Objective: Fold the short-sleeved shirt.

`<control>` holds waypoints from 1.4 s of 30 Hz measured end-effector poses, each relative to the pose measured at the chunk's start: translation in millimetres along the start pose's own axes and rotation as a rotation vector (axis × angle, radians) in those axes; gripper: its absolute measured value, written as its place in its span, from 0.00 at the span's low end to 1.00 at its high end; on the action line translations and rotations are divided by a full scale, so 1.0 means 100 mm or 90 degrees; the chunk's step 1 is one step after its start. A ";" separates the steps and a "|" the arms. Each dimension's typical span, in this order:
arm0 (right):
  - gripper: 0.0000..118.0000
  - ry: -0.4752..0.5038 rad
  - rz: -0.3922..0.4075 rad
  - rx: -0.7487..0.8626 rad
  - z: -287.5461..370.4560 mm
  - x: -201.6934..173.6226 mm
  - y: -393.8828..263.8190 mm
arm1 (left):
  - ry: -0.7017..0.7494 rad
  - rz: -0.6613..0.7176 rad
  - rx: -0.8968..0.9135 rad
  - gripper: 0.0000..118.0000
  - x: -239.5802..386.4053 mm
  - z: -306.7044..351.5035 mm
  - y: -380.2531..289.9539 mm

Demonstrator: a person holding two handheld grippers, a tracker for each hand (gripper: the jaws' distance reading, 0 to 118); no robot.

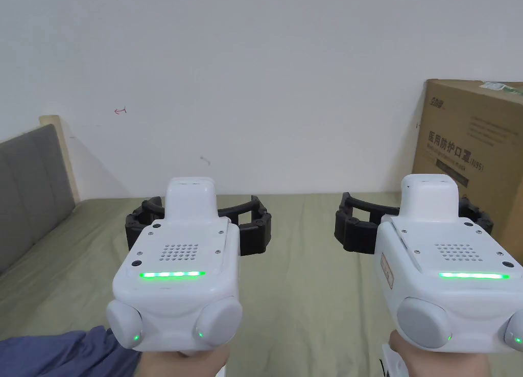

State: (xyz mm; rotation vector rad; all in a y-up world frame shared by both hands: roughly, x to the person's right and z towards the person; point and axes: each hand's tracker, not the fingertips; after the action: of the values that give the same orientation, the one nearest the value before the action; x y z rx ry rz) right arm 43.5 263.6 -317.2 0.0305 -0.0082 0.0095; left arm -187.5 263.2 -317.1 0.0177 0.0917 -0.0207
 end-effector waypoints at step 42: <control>1.00 0.004 -0.004 0.008 0.00 0.01 0.05 | 0.006 0.005 0.003 1.00 -0.06 -0.04 0.05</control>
State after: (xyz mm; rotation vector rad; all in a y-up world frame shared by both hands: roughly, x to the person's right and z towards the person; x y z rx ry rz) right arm 44.3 268.5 -317.4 0.0435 -0.0020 0.0028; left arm -193.8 268.7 -320.3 0.0233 0.1006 -0.0138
